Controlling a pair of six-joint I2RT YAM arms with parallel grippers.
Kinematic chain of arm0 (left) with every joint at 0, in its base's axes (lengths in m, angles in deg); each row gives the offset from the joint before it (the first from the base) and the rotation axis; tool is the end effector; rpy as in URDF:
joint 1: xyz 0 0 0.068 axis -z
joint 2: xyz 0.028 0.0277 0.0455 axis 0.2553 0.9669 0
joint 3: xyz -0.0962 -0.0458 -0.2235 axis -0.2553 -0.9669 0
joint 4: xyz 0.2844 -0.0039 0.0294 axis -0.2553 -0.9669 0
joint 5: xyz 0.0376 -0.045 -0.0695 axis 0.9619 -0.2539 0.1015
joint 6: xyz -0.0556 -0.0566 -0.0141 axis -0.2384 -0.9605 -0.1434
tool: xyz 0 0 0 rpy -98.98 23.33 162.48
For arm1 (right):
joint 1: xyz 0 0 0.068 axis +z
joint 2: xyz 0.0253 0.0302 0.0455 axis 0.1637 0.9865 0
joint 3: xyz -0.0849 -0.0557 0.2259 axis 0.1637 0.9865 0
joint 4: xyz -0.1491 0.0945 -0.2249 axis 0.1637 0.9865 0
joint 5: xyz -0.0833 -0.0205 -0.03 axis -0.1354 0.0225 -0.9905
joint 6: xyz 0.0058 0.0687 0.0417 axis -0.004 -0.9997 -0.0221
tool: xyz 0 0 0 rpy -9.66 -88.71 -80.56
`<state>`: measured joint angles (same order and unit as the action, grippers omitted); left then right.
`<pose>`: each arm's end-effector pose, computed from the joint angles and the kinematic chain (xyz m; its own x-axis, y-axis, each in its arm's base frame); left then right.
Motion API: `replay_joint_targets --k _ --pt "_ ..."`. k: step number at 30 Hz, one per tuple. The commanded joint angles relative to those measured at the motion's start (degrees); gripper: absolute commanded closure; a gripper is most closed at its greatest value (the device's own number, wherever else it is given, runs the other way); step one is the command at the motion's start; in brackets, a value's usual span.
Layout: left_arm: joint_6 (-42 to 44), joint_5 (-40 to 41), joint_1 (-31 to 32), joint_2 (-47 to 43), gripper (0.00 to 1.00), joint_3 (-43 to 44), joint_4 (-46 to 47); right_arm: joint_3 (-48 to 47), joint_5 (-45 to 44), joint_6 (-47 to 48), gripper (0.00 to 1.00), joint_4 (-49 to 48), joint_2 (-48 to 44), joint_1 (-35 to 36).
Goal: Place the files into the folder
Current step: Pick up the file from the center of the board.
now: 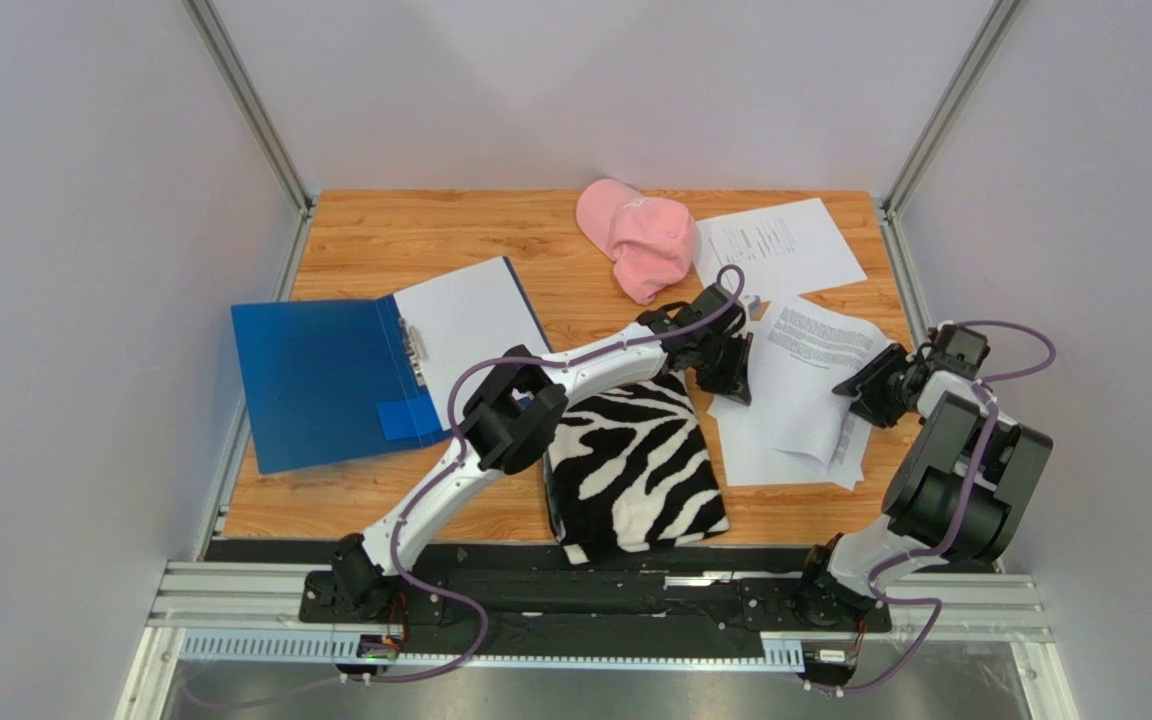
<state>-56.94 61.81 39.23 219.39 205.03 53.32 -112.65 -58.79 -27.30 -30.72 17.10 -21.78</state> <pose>0.3319 -0.4975 0.0957 -0.8934 0.2181 -0.3928 0.4346 0.6408 -0.6328 0.2877 -0.1437 0.0894 -0.5974 0.7279 -0.3365 0.5635 0.6796 0.4697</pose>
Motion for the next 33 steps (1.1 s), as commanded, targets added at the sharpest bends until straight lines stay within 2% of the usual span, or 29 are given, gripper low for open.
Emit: replay_joint_targets --k 1,11,17,33 --pt "0.6 -1.1 0.4 1.1 1.0 1.5 -0.3 0.5 4.8 -0.7 0.57 -3.8 -1.4 0.3" --pt "0.7 -1.3 0.4 1.4 1.0 2.0 -0.4 1.8 12.3 -4.5 0.47 -9.2 0.3 0.3" --pt "0.7 -1.3 0.3 1.4 1.0 2.0 -0.3 1.7 13.9 -5.4 0.43 -9.2 -2.1 0.1" --pt "0.7 -1.5 0.4 1.4 1.0 2.3 -0.4 0.1 16.5 -6.0 0.41 -5.7 -5.4 -1.1"
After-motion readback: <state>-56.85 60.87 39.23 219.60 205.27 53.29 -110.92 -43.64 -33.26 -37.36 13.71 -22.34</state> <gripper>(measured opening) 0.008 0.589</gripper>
